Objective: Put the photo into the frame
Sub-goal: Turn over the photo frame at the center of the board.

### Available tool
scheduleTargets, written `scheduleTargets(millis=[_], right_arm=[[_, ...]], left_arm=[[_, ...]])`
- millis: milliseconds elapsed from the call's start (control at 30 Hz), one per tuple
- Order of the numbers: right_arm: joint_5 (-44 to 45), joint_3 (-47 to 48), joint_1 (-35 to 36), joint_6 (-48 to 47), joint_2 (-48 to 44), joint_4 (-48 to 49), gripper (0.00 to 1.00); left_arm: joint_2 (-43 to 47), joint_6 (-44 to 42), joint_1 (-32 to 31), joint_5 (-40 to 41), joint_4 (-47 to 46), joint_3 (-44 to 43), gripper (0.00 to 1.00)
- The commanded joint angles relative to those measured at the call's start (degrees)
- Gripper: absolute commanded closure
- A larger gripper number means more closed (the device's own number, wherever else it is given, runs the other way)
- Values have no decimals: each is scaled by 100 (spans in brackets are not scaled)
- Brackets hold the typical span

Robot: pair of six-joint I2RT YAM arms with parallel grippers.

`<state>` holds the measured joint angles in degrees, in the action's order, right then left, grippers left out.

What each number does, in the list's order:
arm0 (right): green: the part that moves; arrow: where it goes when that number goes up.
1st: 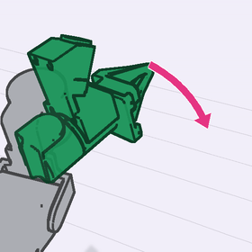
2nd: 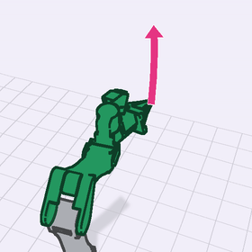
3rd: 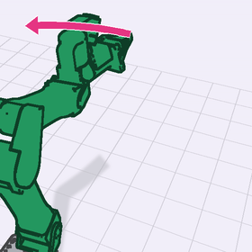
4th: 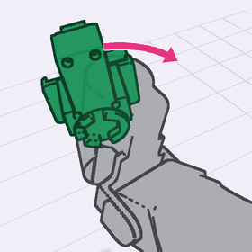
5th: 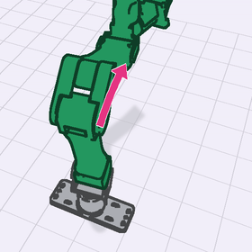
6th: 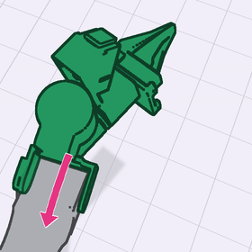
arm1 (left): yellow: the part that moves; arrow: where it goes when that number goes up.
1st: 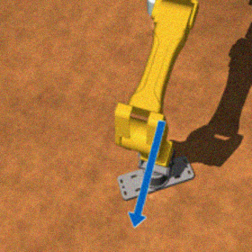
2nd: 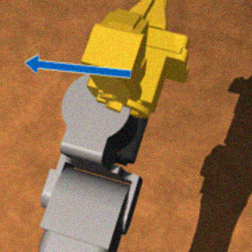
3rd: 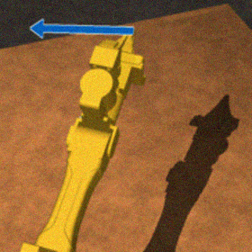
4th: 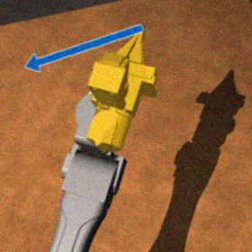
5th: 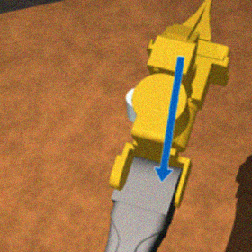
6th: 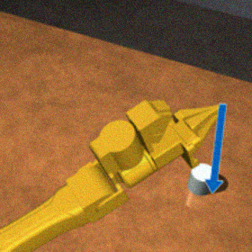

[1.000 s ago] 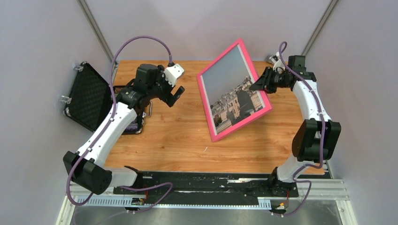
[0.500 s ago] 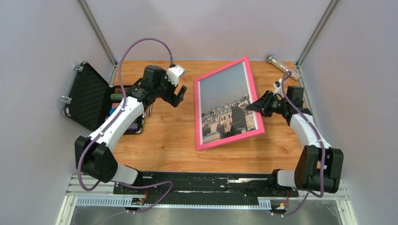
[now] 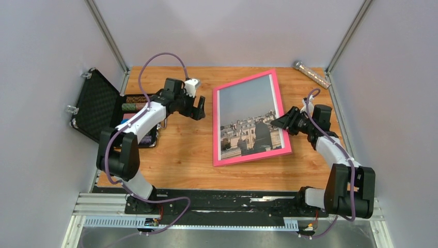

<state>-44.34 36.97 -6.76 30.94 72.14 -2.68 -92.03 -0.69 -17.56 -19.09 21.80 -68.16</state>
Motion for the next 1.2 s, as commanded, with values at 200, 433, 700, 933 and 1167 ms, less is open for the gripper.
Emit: scheduleTargets(millis=[200, 433, 700, 933, 1167], right_arm=[[65, 81, 35, -343, 527, 877, 52], [195, 41, 57, -579, 859, 965, 47], [426, 157, 70, -887, 1440, 941, 41], [623, 423, 123, -1127, 1861, 656, 34], [831, 535, 356, -1280, 1947, 481, 30]], left_arm=[[-1015, 752, 16, -686, -457, -245, 0], [-1501, 1206, 17, -899, -753, -260, 0], [-1763, 1859, 16, -1139, -1092, -144, 0], [-2048, 2178, 16, -1302, -1174, -219, 0], [-2213, 2442, -8, -1430, -1377, -169, 0]])
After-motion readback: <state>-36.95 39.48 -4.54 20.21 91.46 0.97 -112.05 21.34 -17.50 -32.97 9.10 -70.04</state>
